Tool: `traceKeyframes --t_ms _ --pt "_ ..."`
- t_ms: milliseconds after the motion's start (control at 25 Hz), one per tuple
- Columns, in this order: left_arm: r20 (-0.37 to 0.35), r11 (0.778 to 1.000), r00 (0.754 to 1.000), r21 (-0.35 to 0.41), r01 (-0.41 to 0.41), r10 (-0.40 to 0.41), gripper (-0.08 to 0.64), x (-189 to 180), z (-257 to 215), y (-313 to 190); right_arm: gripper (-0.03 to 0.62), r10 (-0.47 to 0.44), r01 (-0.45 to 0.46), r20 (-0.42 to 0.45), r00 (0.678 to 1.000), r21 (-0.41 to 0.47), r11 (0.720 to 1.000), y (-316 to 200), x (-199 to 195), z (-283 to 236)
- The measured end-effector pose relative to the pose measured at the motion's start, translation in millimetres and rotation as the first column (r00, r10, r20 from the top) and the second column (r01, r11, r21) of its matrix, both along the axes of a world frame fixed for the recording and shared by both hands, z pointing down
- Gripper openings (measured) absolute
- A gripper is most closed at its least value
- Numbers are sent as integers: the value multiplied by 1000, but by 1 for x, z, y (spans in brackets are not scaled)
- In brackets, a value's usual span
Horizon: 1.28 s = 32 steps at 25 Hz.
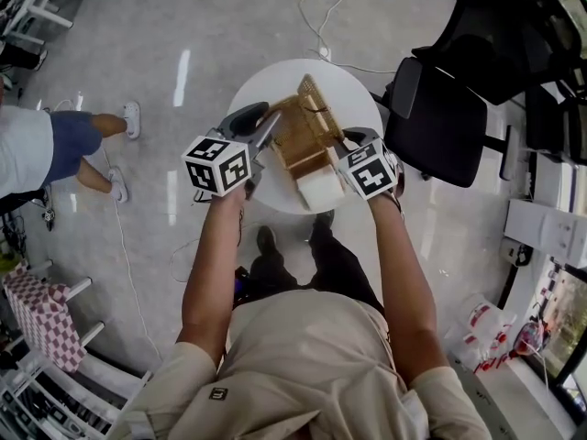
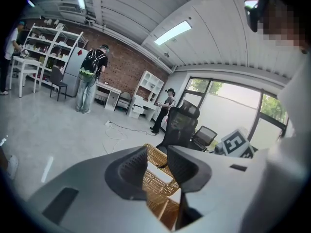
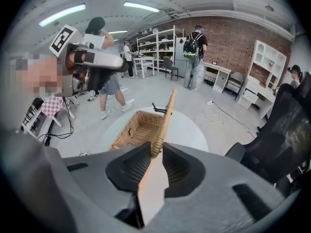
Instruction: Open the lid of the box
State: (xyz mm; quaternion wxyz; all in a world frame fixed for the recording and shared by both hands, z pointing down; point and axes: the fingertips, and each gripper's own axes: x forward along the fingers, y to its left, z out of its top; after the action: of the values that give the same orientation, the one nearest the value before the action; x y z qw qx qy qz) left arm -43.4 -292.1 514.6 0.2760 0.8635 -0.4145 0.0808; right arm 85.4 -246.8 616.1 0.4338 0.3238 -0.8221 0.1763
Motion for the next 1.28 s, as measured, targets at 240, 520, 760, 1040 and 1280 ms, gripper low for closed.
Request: traceKeyframes --t_ms 240,520,760,1040,1280 --pt "15 1000 1000 28 4 -4 118 -11 -20 5 75 36 -37 -14 999 -17 999 -4 10 1" --pt "33 998 999 67 4 -7 114 -24 -45 11 86 63 -65 -58 996 -25 998 -10 23 3" --pt "51 994 999 105 3 -8 106 -32 -66 15 91 60 -63 -80 995 -41 997 -15 32 5" --pt "89 987 996 162 -14 -1 85 -45 -99 19 97 76 -82 -106 991 -58 995 -22 37 6" --pt "124 973 992 227 -36 7 66 -52 -128 26 82 119 -122 -122 985 -17 992 -34 50 -3"
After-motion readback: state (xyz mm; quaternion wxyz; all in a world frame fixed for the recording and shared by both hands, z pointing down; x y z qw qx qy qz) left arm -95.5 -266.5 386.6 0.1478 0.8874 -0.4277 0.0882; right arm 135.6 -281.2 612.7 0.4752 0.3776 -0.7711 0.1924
